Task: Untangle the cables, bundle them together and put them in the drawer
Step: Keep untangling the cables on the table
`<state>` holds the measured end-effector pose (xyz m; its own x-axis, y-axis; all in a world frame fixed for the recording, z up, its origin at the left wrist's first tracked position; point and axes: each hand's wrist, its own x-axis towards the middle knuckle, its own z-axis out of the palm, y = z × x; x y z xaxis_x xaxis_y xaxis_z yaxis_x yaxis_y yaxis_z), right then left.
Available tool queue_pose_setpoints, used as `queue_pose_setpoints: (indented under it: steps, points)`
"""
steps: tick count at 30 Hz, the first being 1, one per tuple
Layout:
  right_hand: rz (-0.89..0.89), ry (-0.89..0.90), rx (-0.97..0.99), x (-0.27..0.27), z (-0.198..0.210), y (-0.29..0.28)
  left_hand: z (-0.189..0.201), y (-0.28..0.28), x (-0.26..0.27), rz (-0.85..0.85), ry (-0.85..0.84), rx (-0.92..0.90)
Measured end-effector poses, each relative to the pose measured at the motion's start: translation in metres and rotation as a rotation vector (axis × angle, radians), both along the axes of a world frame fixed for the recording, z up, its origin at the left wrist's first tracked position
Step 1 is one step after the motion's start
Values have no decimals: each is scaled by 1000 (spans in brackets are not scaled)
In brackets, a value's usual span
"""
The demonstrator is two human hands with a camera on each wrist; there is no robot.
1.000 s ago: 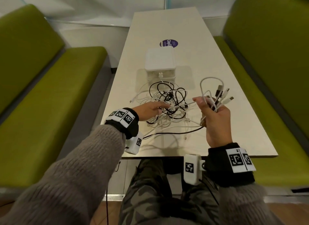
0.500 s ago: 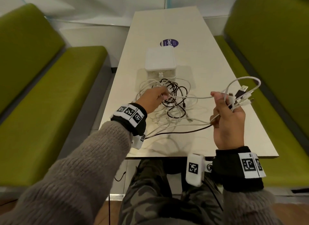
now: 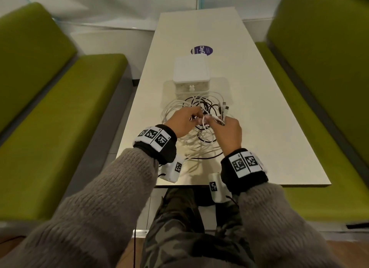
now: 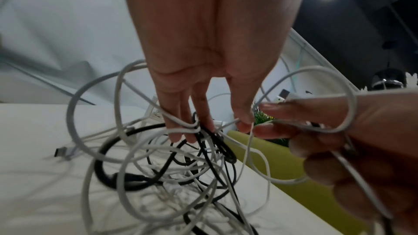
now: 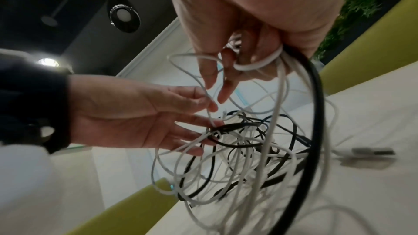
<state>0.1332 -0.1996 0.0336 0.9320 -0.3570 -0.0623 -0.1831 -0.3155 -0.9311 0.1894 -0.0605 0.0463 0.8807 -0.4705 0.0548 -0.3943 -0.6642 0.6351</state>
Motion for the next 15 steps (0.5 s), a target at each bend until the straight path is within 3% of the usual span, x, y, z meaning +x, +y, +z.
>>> queue_pose_setpoints:
  steps: [4, 8, 15]
  points:
    - [53, -32, 196, 6, -1, -3, -2, 4, 0, 14, 7, 4]
    - [197, 79, 129, 9, -5, -11, -13, 7, -2, 20, -17, -10]
    - [95, 203, 88, 6, -17, -4, -15, 3, -9, 35, 67, -14]
